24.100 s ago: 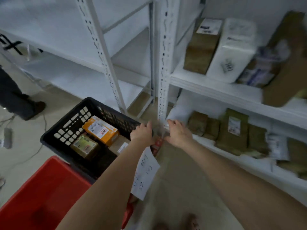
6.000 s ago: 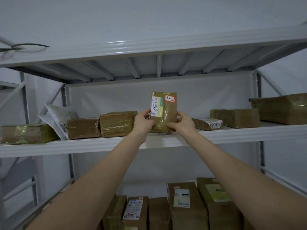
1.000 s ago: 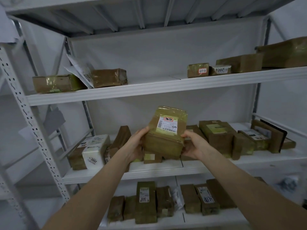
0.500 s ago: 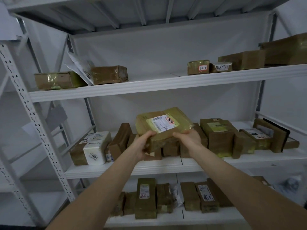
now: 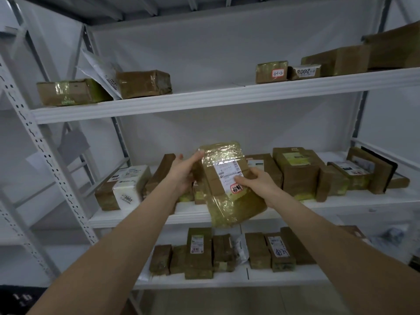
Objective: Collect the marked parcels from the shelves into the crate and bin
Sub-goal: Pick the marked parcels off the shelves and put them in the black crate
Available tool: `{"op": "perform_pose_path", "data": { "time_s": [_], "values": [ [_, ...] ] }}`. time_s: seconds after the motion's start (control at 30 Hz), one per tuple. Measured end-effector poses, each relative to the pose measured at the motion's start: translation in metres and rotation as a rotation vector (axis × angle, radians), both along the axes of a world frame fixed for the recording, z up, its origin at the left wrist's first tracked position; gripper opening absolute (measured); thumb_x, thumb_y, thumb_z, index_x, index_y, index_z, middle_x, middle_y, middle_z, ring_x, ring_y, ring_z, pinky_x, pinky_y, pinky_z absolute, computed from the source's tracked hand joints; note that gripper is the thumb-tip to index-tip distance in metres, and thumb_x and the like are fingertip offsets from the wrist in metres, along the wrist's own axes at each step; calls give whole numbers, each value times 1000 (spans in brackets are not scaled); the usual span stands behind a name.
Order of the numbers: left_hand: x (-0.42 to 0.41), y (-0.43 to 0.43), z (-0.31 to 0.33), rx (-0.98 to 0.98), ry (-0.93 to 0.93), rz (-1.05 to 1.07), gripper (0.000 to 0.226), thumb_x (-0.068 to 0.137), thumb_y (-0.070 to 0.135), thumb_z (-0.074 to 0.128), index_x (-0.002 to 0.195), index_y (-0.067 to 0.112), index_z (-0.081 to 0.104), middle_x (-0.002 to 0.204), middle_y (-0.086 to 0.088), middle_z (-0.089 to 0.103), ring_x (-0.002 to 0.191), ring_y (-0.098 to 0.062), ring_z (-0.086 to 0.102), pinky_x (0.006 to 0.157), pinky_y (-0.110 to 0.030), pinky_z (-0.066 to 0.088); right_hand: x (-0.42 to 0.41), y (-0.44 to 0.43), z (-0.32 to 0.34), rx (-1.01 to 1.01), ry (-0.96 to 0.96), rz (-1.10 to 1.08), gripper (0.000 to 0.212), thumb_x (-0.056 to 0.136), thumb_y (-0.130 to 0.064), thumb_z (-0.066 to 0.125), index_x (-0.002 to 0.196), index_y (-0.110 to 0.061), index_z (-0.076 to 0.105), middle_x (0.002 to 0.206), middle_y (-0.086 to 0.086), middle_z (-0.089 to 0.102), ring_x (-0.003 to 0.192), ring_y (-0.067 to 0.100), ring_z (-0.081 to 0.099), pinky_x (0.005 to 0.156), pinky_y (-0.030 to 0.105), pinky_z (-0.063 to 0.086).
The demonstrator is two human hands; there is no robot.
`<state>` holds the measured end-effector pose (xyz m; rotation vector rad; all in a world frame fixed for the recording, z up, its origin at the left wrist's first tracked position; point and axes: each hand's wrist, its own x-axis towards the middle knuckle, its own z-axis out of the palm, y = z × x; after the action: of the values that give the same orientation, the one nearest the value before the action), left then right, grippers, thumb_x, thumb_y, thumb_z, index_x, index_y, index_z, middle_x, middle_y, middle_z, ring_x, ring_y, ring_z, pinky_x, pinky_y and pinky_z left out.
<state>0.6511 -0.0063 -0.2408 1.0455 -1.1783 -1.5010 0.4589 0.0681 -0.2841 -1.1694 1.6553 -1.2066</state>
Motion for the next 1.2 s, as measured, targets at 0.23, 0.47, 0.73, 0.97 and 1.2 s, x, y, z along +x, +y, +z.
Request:
{"op": "perform_pose_path", "data": {
  "time_s": [0.23, 0.47, 0.73, 0.97, 1.2],
  "values": [
    [-15, 9, -37, -179, -355, -86, 67, 86, 48, 61, 140, 13, 41, 130, -8, 59, 113, -23, 60, 98, -42, 49, 10, -6, -20, 36, -266, -81, 49, 85, -24, 71, 130, -12, 55, 117, 7, 67, 98, 18, 65, 87, 39, 53],
    [1, 2, -51, -131, -647, -156, 60, 83, 20, 65, 139, 21, 43, 128, -7, 59, 111, -22, 59, 86, -32, 53, 18, -11, -27, 63, -295, -98, 32, 88, -8, 66, 119, -9, 60, 111, 8, 70, 77, 13, 65, 53, 23, 46],
    [13, 16, -87, -21, -446, 36, 50, 89, 2, 60, 136, 12, 45, 122, -5, 61, 100, -20, 60, 76, -33, 53, 29, -24, -55, 120, -184, -73, 46, 84, -2, 68, 128, -12, 57, 120, 6, 66, 106, 23, 63, 96, 41, 50],
    [34, 38, -129, 37, -294, 100, 59, 84, -9, 58, 136, 14, 43, 130, -1, 56, 105, -24, 62, 78, -36, 55, 45, -16, -80, 136, -134, -15, 72, 78, -3, 74, 141, -17, 43, 129, 5, 61, 115, 26, 59, 100, 45, 47],
    [66, 81, -170, -32, -245, 213, 61, 79, -11, 65, 129, 20, 53, 115, 4, 64, 103, -14, 61, 73, -19, 54, 87, 0, -113, 111, 58, 126, 73, 75, -5, 77, 139, -20, 44, 131, 4, 59, 117, 24, 56, 94, 37, 46]
  ]
}}
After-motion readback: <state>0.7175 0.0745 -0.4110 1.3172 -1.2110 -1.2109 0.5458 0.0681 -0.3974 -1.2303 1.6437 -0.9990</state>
